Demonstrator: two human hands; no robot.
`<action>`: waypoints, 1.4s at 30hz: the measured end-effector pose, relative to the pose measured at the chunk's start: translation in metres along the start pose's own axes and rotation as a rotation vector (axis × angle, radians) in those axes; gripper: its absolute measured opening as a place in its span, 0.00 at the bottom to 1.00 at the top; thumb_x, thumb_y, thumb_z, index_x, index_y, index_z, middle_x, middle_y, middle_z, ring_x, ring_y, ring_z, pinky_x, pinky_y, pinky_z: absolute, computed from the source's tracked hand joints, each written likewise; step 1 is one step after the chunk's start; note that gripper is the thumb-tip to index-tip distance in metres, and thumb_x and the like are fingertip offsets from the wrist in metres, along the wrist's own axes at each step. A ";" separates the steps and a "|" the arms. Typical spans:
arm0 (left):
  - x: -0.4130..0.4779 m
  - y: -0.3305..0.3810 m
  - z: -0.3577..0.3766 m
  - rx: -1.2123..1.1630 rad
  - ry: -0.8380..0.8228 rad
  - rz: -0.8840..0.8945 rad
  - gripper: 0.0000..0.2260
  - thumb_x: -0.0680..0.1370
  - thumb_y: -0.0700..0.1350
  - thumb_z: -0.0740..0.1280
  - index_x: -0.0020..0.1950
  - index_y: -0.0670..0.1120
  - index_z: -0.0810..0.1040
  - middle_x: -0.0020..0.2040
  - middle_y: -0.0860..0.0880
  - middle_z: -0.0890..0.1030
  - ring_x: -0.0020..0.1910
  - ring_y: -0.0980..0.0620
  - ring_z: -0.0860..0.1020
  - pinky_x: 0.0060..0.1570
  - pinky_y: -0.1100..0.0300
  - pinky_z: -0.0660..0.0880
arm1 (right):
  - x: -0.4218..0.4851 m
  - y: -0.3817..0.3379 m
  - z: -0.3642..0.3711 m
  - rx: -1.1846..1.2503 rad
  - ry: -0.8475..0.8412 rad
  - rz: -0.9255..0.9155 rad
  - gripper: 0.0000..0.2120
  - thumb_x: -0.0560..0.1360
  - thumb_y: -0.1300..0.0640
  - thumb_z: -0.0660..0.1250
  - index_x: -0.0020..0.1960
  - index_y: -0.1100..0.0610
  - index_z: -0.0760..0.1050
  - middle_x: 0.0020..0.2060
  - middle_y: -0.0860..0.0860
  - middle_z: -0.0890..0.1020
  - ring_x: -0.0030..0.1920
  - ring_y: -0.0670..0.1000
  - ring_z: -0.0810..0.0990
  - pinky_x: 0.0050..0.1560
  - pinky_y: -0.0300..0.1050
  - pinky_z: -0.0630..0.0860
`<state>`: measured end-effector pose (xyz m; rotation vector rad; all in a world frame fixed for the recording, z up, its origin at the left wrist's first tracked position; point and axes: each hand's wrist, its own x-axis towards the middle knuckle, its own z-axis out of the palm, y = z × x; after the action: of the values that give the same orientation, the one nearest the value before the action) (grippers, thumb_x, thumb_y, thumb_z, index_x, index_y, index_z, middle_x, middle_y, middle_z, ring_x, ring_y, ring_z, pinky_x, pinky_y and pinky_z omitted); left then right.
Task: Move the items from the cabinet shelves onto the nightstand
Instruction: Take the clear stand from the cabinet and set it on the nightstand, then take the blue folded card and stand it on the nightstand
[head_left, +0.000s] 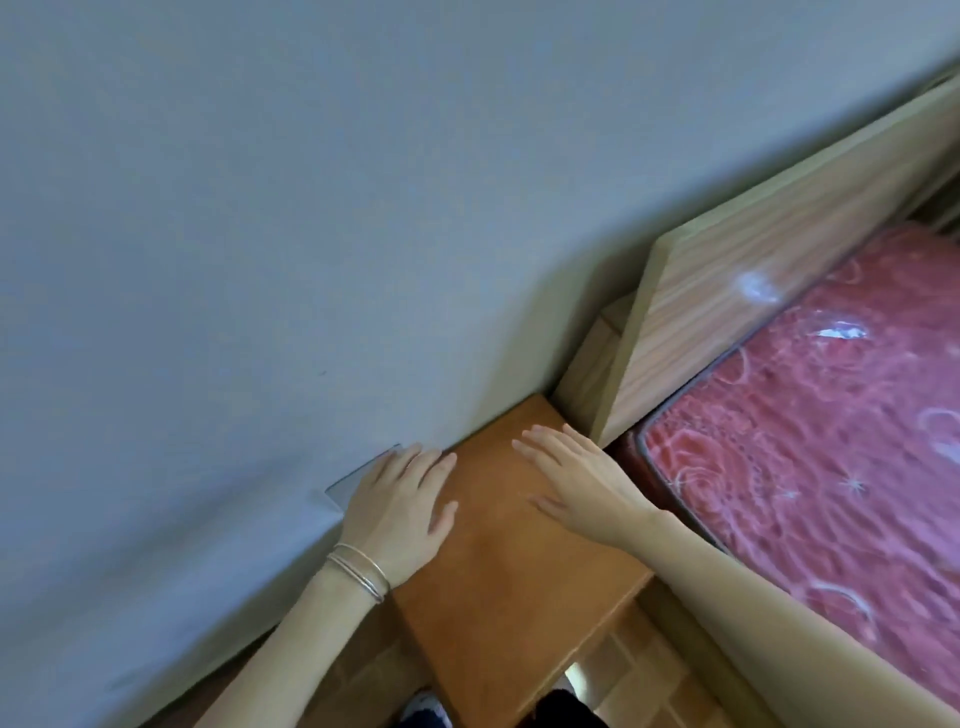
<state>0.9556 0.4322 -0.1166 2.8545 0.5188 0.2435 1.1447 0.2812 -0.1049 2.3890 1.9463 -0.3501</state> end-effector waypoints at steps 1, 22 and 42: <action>0.010 0.007 -0.015 0.000 0.009 0.066 0.21 0.73 0.53 0.57 0.58 0.44 0.80 0.54 0.47 0.82 0.54 0.46 0.79 0.57 0.49 0.74 | -0.015 0.000 -0.013 -0.018 0.037 0.046 0.30 0.75 0.46 0.64 0.72 0.56 0.62 0.70 0.53 0.68 0.72 0.52 0.62 0.72 0.53 0.55; -0.041 0.450 -0.099 -0.131 -0.067 1.450 0.25 0.73 0.58 0.55 0.61 0.47 0.79 0.56 0.47 0.81 0.57 0.45 0.78 0.58 0.44 0.73 | -0.536 -0.162 -0.074 -0.163 0.357 1.427 0.27 0.76 0.42 0.54 0.70 0.54 0.65 0.68 0.51 0.71 0.70 0.50 0.66 0.68 0.54 0.65; -0.593 0.783 -0.148 -0.624 -0.122 2.273 0.19 0.71 0.56 0.58 0.55 0.50 0.80 0.49 0.52 0.82 0.48 0.50 0.80 0.52 0.53 0.77 | -0.939 -0.604 -0.011 -0.275 0.201 2.337 0.23 0.70 0.44 0.62 0.63 0.52 0.73 0.58 0.50 0.79 0.57 0.49 0.78 0.60 0.48 0.72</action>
<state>0.6334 -0.4686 0.1518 1.3982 -2.2880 0.3623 0.3841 -0.4918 0.1599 2.5180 -1.3047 0.2991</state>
